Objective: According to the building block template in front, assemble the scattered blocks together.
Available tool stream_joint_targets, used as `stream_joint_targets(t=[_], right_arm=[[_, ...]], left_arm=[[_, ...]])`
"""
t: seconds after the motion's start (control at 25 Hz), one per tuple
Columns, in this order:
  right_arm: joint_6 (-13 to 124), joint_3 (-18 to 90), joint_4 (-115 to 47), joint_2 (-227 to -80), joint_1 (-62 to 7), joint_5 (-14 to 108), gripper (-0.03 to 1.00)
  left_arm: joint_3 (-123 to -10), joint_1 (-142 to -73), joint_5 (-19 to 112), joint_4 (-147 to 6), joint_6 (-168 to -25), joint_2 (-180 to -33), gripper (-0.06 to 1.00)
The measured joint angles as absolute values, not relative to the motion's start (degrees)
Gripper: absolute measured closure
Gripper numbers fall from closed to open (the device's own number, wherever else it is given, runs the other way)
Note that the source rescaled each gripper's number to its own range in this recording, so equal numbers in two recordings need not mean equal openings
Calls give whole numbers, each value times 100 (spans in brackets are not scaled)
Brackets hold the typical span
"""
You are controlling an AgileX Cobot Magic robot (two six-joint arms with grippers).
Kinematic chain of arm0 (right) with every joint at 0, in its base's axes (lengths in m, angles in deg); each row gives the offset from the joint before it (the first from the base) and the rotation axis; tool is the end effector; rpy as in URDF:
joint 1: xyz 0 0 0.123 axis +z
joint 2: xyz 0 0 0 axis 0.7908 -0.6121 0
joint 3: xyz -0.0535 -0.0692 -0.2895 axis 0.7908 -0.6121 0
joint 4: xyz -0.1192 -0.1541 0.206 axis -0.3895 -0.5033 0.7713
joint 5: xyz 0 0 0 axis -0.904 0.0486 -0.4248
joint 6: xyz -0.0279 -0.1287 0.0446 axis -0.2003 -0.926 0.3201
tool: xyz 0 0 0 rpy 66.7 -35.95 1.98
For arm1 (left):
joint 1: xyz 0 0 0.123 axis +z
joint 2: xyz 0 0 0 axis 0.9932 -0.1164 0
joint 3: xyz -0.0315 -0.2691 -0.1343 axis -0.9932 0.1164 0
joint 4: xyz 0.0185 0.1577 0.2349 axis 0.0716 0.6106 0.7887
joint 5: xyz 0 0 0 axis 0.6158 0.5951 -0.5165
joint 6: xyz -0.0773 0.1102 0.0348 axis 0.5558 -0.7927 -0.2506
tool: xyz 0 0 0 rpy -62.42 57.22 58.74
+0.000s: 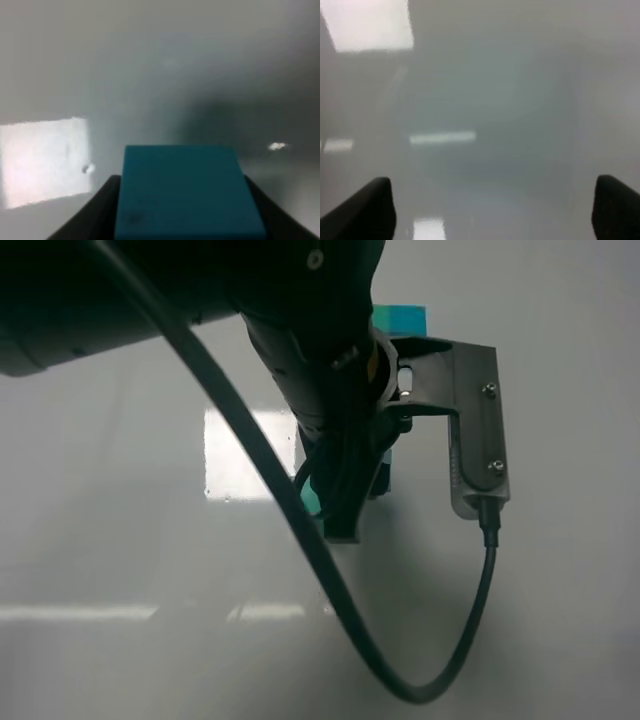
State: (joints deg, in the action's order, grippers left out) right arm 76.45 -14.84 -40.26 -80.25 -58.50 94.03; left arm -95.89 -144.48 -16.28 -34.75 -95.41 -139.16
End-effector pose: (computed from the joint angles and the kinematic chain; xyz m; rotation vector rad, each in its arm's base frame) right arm 0.0513 -0.0024 0.2841 0.0737 1.9513 -0.0604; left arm 0.2676 -0.3856 0.3561 1.8715 1.6364 0.3202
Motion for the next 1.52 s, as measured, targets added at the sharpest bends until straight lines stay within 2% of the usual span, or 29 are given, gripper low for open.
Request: stream_joint_targets(t=[1.36,1.52], right_arm=[[7645,-1484,-4026,-8025,-5850,9403,9],[7645,-1484,-4026,-8025,-5850,9403,9]], left_arm=[[-9594,-14229,-1976,-3601,-9288,-14354,93],[-9594,-14229,-1976,-3601,-9282,-14354,89]])
